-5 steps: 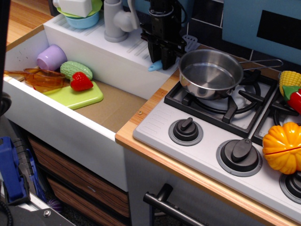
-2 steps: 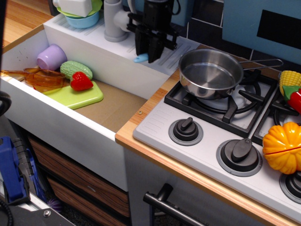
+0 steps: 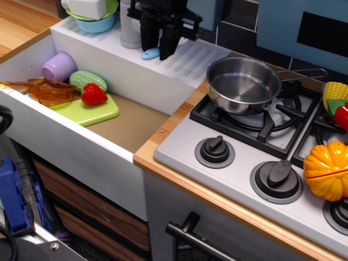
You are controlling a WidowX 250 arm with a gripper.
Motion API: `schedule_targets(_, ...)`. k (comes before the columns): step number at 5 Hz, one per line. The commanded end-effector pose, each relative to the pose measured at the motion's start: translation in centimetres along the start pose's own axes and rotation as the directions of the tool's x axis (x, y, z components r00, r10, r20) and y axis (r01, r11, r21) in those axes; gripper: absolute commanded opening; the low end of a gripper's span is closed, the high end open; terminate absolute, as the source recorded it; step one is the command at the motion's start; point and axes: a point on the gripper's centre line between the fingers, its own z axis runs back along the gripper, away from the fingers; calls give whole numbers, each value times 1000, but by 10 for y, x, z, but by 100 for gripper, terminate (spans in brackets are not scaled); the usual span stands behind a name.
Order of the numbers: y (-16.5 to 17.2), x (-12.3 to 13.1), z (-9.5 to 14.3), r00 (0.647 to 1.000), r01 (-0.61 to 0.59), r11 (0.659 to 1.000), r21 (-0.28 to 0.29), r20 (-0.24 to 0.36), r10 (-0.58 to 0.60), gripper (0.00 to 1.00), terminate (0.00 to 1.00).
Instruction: Put spatula in pan
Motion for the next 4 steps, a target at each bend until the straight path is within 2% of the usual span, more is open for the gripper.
schedule_targets(1,-28,3,44,994,9,1000,21,109,-12,0,0)
schedule_targets(3,-78,18,44,981,34,999,13,193,-35,0,0)
schedule_targets(4,-92,23,42,981,47,999,-13,191,-44,0,0)
